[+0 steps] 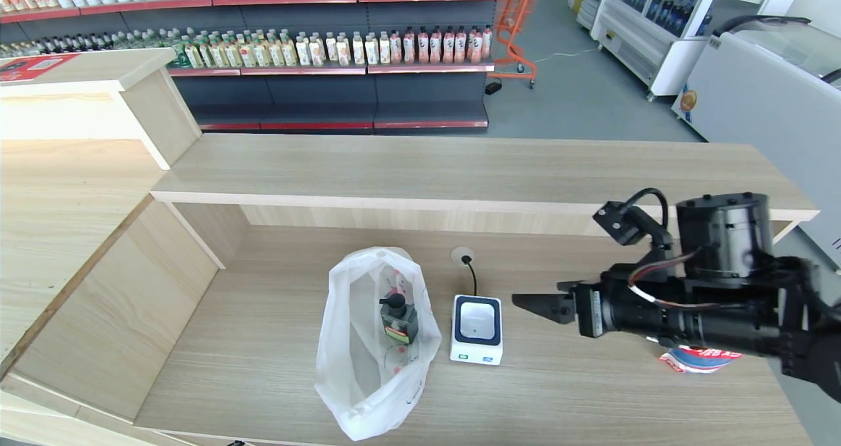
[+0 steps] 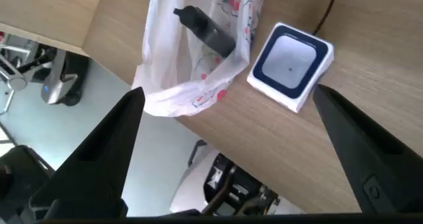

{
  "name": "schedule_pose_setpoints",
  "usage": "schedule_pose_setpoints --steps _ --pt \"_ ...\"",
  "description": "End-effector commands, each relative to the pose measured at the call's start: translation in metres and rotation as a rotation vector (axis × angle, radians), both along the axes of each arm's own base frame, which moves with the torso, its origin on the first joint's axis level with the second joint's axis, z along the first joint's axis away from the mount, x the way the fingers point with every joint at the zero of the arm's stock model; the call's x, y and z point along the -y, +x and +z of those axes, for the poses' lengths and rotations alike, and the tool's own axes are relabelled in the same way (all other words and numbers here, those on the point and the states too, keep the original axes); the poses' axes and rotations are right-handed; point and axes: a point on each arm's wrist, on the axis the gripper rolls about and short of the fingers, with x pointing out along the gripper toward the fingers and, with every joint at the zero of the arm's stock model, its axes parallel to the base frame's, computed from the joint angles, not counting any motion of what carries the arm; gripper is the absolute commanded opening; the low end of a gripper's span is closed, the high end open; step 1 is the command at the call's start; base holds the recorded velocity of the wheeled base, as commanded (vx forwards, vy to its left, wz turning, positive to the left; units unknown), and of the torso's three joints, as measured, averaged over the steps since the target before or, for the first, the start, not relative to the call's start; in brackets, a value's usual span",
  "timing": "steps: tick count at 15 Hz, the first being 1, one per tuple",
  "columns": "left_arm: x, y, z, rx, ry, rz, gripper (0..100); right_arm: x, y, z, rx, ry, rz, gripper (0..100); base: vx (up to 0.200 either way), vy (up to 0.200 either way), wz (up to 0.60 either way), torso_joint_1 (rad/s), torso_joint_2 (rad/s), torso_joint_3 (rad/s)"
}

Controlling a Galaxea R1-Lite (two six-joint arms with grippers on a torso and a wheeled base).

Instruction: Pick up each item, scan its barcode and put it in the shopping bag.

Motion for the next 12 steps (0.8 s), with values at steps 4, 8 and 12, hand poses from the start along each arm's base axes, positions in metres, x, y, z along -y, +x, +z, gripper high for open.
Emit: schedule_pose_setpoints --steps 4,8,12 --pt "0.0 0.0 0.0 0.0 0.0 0.001 100 0.074 -0.093 0.023 0.155 -0.069 -0.264 100 0.0 0.0 0.0 0.0 0.0 0.0" --pt "0.0 0.0 0.0 0.0 0.0 0.001 100 0.093 -0.1 0.02 0.09 -0.106 -0.453 100 0.0 0.0 0.0 0.0 0.0 0.0" --pt "0.0 0.0 0.0 0.0 -0.002 0.001 100 0.104 -0.111 0.03 0.104 -0.103 -0.524 100 0.0 0.0 0.0 0.0 0.0 0.0"
